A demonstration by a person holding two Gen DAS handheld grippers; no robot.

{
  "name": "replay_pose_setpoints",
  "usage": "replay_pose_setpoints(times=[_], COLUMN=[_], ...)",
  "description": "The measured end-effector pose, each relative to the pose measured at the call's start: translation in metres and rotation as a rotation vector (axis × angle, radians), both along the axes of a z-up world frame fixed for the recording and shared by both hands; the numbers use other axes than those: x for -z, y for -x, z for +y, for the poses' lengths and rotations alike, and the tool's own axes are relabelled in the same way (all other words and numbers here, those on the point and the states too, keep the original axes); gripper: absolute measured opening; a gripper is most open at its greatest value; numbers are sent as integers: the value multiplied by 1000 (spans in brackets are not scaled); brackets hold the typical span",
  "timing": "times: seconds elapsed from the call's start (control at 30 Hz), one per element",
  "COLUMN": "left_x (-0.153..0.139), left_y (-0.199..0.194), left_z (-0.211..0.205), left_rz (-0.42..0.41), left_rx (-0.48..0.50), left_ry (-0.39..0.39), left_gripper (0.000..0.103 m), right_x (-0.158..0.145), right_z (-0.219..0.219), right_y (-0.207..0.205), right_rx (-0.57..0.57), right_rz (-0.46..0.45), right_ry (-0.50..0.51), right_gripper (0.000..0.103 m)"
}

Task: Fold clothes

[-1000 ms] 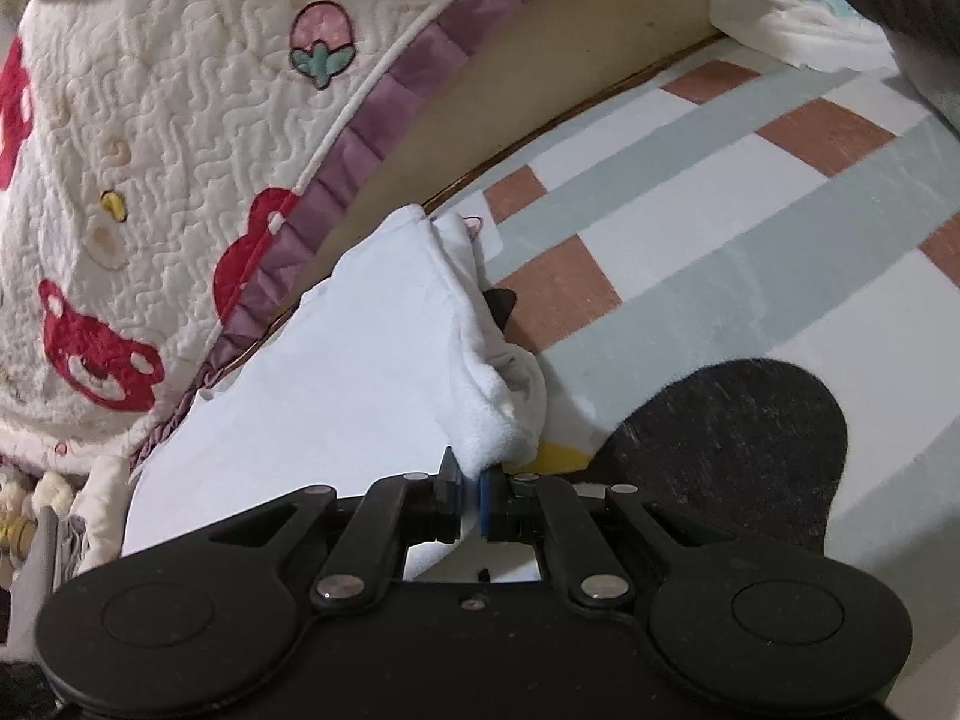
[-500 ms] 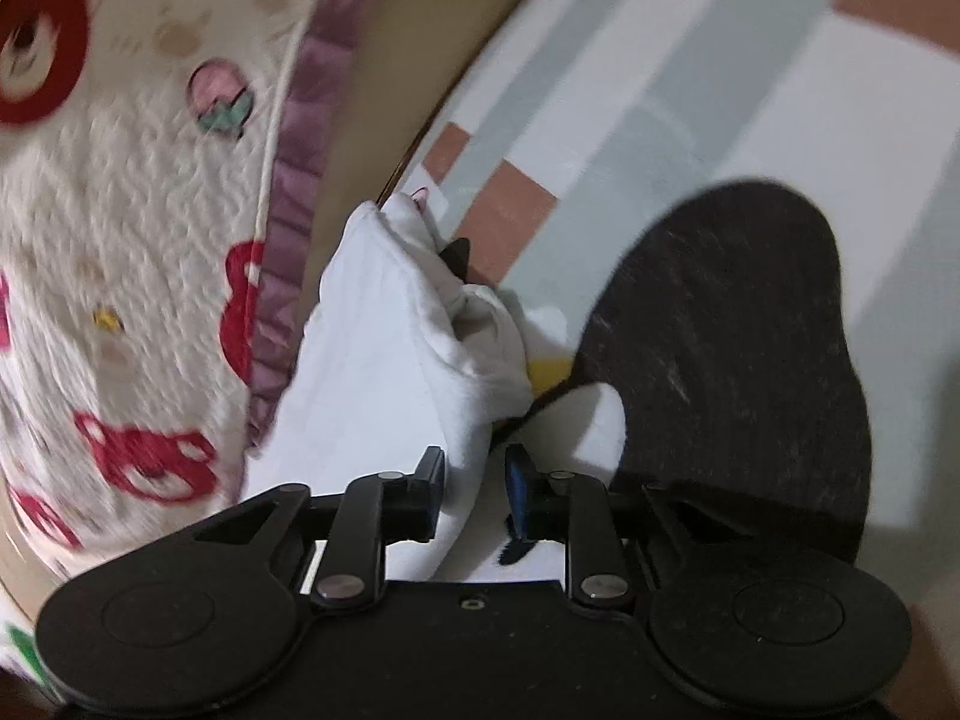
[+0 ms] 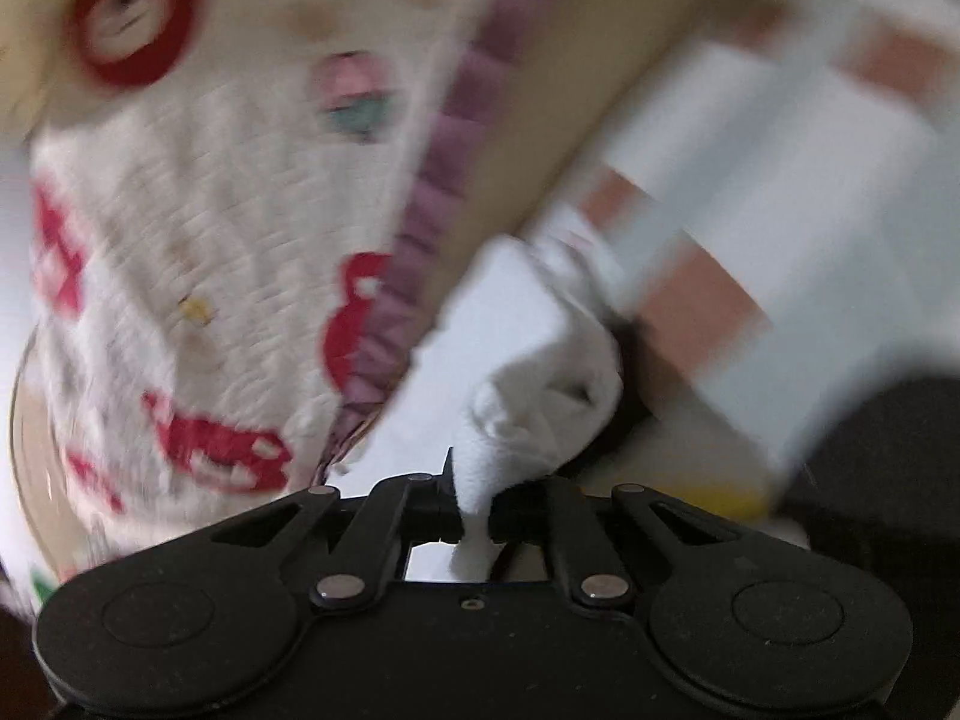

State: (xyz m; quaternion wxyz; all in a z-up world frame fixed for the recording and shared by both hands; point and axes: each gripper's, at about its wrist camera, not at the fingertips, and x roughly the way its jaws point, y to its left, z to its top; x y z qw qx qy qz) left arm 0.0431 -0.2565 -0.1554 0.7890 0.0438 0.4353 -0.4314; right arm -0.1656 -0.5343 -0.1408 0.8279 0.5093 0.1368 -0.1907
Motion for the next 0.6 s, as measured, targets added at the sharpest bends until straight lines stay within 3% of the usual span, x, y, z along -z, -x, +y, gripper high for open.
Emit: replay_pose_setpoints(times=[0.07, 0.2, 0.3, 0.33, 0.47, 0.53, 0.6], left_x=[0, 1, -14, -23, -31, -19, -3], left_y=[-4, -26, -48, -58, -99, -115, -123], left_z=[2, 16, 57, 76, 144, 175, 198], left_rz=[28, 215, 322, 323, 271, 272, 299], left_rx=[19, 3, -36, -74, -218, -308, -383], left_ry=[0, 45, 114, 141, 219, 292, 347], left_gripper=[41, 41, 42, 42, 39, 39, 39], right_x=[-23, -51, -78, -88, -91, -76, -57], right_z=[0, 8, 26, 38, 90, 124, 158], right_y=[-13, -47, -92, -111, -188, -224, -252], right_rx=[-76, -193, -344, -414, -663, -768, -859], right_rz=[-8, -41, -74, -85, -176, -117, -8], right_ry=[54, 74, 113, 139, 30, 25, 107], right_gripper=[8, 8, 8, 8, 8, 8, 8])
